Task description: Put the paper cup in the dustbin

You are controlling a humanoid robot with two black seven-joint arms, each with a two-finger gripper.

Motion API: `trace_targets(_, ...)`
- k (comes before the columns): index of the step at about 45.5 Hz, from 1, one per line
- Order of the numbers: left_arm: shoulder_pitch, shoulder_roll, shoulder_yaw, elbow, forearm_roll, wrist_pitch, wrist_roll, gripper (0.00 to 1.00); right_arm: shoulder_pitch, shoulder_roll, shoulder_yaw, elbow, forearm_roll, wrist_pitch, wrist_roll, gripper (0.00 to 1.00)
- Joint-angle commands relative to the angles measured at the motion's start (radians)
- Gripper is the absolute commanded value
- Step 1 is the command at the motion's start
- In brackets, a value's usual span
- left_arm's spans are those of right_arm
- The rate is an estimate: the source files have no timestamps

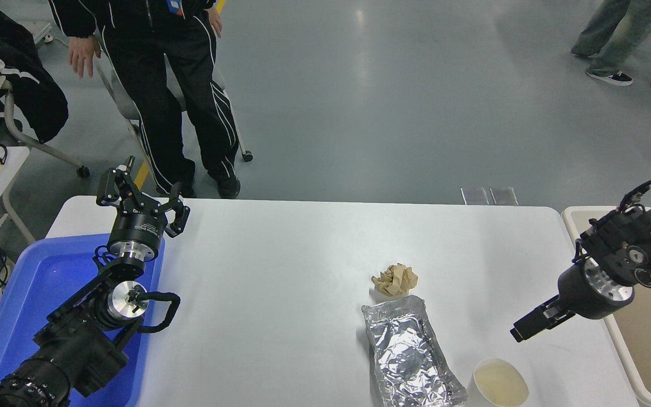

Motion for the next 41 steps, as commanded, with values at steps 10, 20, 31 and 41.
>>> trace_targets(10, 0.0, -0.001, 0.0, 0.0, 0.0, 0.0, 0.0, 1.0, -0.068, 0.089, 0.008, 0.032, 0.009, 0.001, 0.001, 0.99)
trace_targets(20, 0.0, -0.001, 0.0, 0.0, 0.0, 0.0, 0.0, 1.0, -0.17, 0.055, 0.094, -0.04, 0.009, -0.007, -0.001, 0.99)
trace_targets(31, 0.0, 0.001, -0.001, 0.0, 0.0, 0.0, 0.0, 1.0, -0.304, 0.021, 0.194, -0.105, 0.001, -0.041, 0.001, 0.99)
trace_targets(41, 0.0, 0.001, -0.001, 0.0, 0.0, 0.0, 0.0, 1.0, -0.332, 0.009, 0.191, -0.108, -0.023, -0.105, 0.001, 0.79)
